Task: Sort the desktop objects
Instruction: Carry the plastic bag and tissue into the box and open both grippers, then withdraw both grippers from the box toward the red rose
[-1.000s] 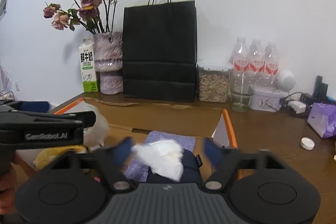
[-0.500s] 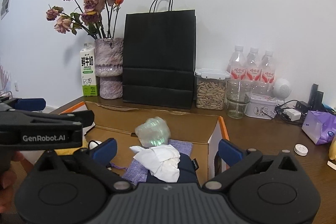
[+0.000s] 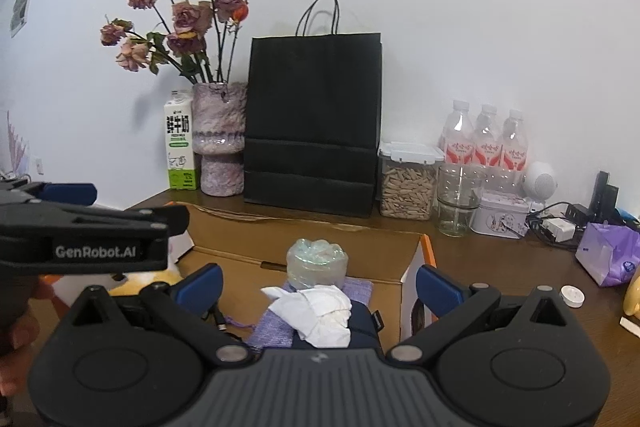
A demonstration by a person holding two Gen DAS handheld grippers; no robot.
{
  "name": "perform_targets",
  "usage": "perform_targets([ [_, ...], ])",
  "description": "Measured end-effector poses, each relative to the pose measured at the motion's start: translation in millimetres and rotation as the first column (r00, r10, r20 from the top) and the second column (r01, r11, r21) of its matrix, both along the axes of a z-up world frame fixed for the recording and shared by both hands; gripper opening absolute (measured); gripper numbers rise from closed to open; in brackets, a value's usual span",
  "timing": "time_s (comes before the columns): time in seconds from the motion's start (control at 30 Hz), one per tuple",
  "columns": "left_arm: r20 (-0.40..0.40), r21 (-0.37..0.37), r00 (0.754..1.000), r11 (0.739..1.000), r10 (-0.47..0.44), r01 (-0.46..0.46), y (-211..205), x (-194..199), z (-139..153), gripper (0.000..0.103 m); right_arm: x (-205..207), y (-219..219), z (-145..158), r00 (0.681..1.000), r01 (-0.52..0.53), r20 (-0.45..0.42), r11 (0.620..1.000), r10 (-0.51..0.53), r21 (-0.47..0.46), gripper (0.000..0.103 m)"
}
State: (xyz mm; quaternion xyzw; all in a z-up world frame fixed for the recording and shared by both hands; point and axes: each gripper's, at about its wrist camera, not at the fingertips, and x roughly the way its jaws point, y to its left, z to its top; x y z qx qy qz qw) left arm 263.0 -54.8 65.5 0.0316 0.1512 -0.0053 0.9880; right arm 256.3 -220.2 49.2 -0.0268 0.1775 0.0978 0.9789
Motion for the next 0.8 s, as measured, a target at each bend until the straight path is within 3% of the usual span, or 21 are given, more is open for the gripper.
perform_targets([
  [0.4,0.011,0.026,1.000,1.000,-0.006,0.006,9.4,-34.3,18.6,0.103,-38.5,8.6,17.9,0.999,-0.039,0.012,0.999,0.039,-0.035,0.103],
  [0.8,-0.074,-0.001,0.997,1.000,0.014,-0.014,34.2,-84.9,-4.6,0.103,-93.4,10.1,-1.6,0.998,-0.058,-0.037,0.995,0.055,-0.086,0.103],
])
